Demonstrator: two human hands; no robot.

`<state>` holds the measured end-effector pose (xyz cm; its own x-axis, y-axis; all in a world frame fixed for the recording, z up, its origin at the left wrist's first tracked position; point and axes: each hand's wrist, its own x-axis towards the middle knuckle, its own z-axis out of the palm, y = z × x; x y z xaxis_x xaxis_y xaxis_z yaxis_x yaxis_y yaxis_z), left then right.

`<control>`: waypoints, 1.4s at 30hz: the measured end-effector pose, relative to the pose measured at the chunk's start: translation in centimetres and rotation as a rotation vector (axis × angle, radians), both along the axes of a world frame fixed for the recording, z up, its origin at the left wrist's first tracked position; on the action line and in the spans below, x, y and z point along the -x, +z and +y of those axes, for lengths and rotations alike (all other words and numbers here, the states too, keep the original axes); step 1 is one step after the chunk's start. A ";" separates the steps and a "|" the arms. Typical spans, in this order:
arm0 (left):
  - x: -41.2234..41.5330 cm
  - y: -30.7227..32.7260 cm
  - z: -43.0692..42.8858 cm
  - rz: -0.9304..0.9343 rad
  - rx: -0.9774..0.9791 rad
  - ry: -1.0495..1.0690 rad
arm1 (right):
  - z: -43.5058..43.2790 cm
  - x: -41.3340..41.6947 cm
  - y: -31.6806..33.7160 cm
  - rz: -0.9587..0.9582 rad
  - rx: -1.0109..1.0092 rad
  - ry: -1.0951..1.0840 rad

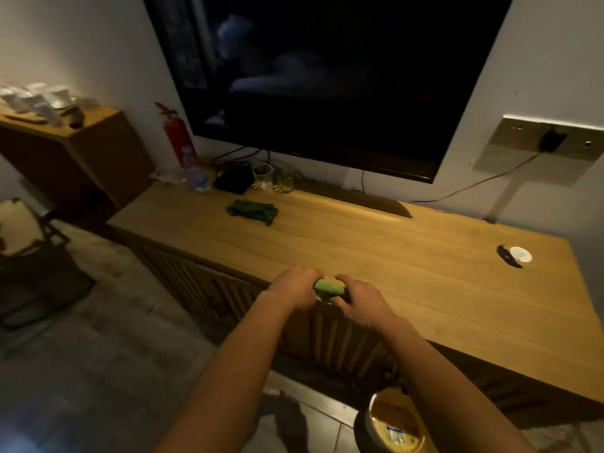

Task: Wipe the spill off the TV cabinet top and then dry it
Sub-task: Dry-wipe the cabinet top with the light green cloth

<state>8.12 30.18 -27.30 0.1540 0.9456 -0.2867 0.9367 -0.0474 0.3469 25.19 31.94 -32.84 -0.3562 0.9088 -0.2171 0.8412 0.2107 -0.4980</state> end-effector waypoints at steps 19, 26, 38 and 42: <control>22.2 -3.7 13.7 -0.211 0.123 0.331 | 17.7 21.7 -1.7 -0.018 -0.064 0.282; 28.5 -7.7 22.3 -0.226 0.135 0.480 | 25.3 28.2 -5.7 0.005 0.012 0.295; 32.1 -15.3 20.5 -0.271 0.226 0.834 | 23.1 32.5 -12.0 -0.050 0.261 0.456; 31.0 -16.8 20.2 -0.256 0.281 0.650 | 22.4 32.7 -12.9 -0.142 0.198 0.487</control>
<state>-22.92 50.40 -44.07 -0.3159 0.7655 -0.5605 0.6345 0.6097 0.4751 -7.46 54.36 -45.71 -0.6805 0.5832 -0.4436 0.7316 0.5064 -0.4565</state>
